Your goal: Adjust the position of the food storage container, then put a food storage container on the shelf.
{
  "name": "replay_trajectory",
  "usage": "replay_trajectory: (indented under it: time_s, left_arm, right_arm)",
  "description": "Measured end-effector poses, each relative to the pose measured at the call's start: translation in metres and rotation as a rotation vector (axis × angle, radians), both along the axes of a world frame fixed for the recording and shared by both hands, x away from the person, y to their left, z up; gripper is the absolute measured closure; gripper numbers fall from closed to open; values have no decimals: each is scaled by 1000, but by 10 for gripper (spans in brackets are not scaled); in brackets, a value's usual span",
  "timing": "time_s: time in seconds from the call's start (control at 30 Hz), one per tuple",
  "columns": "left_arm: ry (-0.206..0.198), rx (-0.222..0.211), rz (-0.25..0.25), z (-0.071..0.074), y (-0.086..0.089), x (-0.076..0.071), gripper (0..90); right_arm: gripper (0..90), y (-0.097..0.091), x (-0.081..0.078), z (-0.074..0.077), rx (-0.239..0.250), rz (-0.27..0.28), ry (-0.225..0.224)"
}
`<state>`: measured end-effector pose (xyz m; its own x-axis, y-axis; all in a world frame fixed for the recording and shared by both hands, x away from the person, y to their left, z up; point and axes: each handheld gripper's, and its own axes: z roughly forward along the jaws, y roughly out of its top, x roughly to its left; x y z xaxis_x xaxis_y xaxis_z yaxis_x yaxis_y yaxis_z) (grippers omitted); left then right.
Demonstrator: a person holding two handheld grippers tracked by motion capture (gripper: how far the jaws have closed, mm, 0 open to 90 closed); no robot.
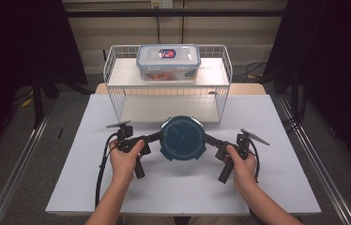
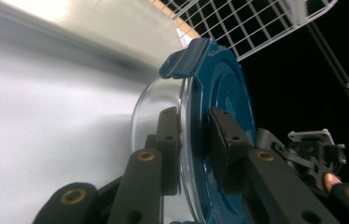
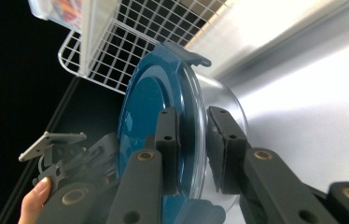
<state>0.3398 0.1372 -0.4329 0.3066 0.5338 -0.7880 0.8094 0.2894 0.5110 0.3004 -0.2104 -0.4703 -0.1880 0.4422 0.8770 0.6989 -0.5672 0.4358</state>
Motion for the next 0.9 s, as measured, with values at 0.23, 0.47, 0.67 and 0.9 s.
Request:
replay_trajectory:
  time_s: [0.23,0.47,0.67,0.9]
  left_arm:
    - [-32,17,2,13,5,-2,749]
    - [-48,8,-5,23,7,-3,749]
    - [-61,-14,6,33,11,-3,748]
    - [-85,-39,20,47,16,-1,748]
  right_arm:
    - [751,5,1,5,20,6,-16]
    - [751,6,1,14,32,3,-14]
    - [751,10,3,24,36,-2,-36]
    - [752,16,8,41,47,-11,-56]
